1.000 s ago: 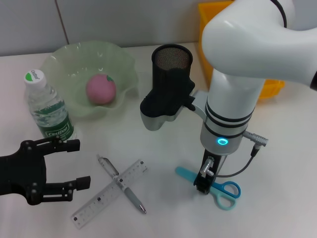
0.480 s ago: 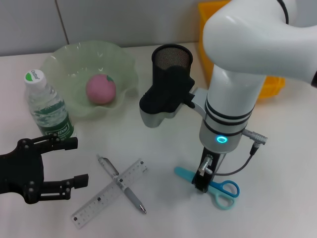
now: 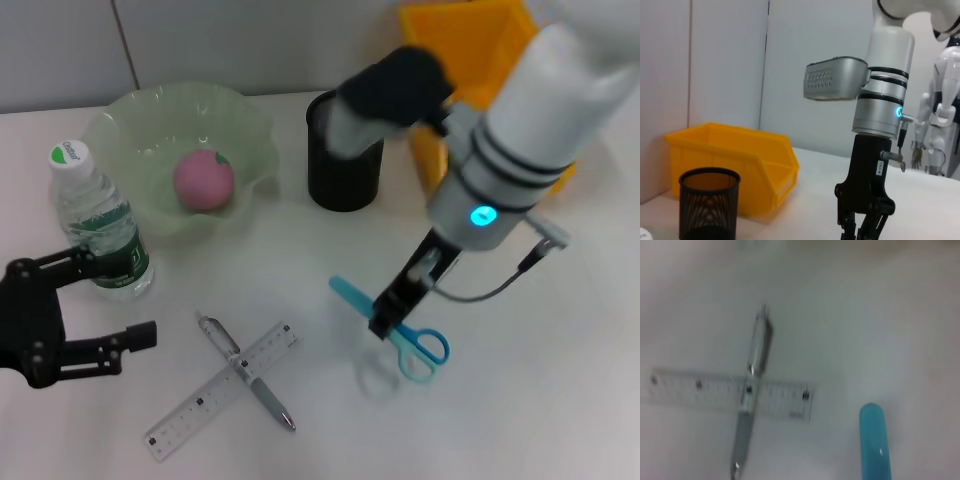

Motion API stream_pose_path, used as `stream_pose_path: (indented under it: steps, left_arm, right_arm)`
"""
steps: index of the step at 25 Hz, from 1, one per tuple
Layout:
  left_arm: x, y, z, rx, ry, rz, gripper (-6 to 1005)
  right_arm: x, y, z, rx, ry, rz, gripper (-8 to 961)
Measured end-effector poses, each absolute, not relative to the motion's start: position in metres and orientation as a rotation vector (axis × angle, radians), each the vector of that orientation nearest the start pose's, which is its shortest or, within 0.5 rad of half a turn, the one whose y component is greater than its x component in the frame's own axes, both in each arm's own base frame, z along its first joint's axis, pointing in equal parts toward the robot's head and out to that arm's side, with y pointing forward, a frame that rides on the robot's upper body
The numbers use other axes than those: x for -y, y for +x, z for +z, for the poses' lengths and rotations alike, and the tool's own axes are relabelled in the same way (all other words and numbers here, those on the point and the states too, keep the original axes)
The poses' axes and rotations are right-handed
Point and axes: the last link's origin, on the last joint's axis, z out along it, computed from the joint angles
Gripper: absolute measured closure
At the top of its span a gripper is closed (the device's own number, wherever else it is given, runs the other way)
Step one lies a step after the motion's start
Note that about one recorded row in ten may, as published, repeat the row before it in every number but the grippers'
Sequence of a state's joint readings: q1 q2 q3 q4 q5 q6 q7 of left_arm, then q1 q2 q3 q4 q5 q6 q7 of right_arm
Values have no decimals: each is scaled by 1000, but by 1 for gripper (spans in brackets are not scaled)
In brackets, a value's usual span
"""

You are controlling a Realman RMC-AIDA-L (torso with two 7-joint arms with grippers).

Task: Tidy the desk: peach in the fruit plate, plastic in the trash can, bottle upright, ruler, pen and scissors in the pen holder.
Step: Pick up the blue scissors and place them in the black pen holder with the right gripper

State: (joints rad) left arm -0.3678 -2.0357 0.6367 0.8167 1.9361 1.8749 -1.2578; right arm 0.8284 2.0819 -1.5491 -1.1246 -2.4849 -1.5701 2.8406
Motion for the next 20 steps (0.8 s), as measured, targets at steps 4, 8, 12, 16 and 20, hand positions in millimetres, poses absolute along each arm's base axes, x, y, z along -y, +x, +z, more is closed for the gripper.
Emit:
stream_pose_path:
  steps: [4,8,12,16,20]
  left_arm:
    - [-275,-279,56,358,-2751,-845,138]
    - [-276,-277,57,351,-2735,-875,138]
    - [-277,-273,58,337,-2731,-904,138]
    - [-278,-270,57,322,-2715,-941,138]
    - [-278,-264,56,313,-2679,-1011,138]
  right_arm:
    - [-360,142,-34,-1226,-2694,-413,728]
    - [-363,151,-17,-1259,-2735,-170,728]
    - [-365,164,-4,-1230,-2745,26,729]
    - [-366,173,6,-1173,-2745,186,729]
    - [-364,180,17,-1077,-2756,353,728]
